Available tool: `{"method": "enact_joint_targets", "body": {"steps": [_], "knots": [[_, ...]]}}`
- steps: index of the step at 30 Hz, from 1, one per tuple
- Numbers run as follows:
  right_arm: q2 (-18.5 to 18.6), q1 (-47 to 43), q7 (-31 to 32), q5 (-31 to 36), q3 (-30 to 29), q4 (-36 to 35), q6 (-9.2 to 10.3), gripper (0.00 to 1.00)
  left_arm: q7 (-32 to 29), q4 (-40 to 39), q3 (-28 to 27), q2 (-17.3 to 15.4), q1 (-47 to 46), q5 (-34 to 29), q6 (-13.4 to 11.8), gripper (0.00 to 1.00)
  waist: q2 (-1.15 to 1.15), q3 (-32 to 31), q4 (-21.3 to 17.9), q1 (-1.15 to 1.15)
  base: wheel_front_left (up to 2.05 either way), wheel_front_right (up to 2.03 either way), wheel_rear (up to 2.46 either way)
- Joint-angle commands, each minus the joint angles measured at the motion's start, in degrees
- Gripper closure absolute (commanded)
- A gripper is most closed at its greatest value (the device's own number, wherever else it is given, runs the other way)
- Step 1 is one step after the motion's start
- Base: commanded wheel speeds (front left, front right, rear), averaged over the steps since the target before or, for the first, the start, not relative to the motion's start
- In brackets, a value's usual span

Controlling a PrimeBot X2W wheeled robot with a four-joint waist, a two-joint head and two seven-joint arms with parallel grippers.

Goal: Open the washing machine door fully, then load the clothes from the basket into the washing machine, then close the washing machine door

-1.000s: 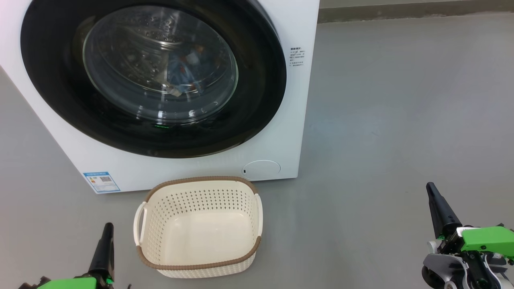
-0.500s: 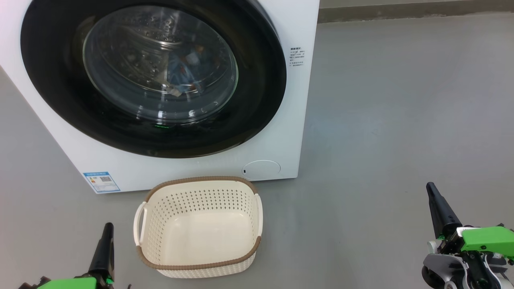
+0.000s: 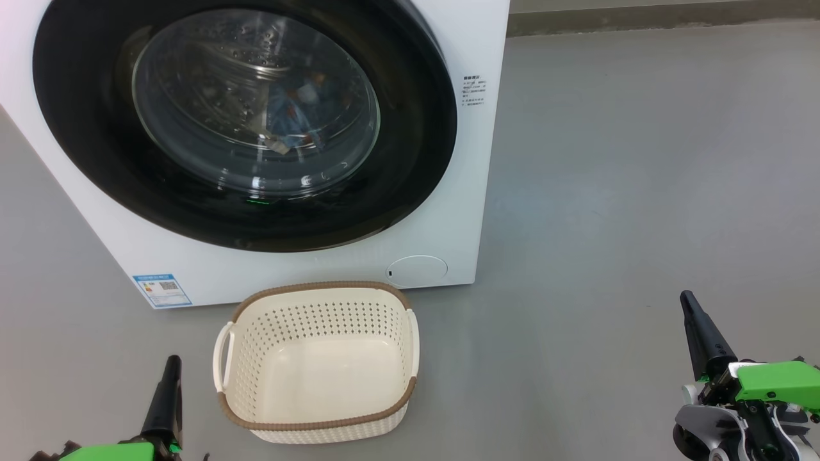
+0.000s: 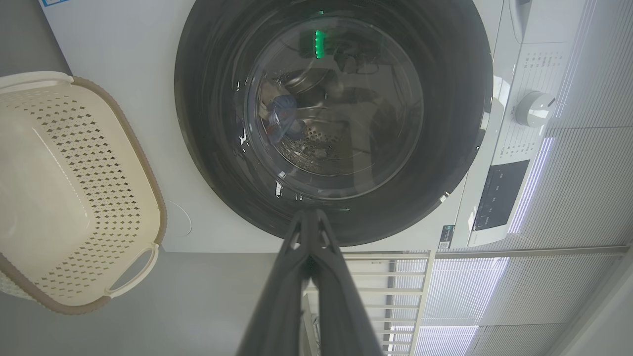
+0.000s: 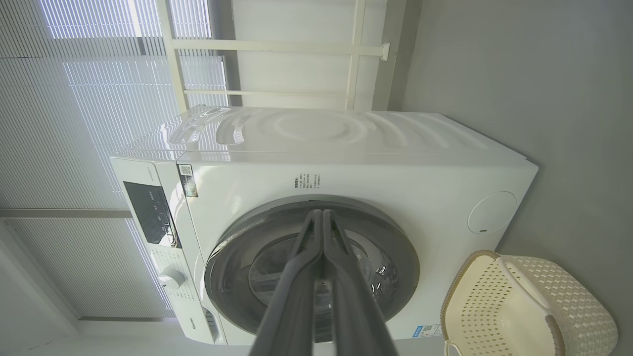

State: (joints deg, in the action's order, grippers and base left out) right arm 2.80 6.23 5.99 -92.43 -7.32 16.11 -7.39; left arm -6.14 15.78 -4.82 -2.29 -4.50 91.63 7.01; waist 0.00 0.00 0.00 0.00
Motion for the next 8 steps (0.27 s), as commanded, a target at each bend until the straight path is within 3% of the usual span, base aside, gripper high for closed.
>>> {"method": "enact_joint_targets", "body": {"steps": [1, 8], "knots": [[0.3, 0.4, 0.3, 0.0, 1.1, -1.7, -0.1, 1.0, -0.4, -1.4, -1.8, -0.6, -2.2, 0.4, 0.4, 1.0, 0.0, 0.0, 0.0, 0.0, 0.0, 0.0, 0.0], [0.3, 0.4, 0.3, 0.1, 1.0, -1.7, -0.1, 1.0, -0.4, -1.4, -1.8, -0.6, -2.2, 0.4, 0.4, 1.0, 0.0, 0.0, 0.0, 0.0, 0.0, 0.0, 0.0]]}}
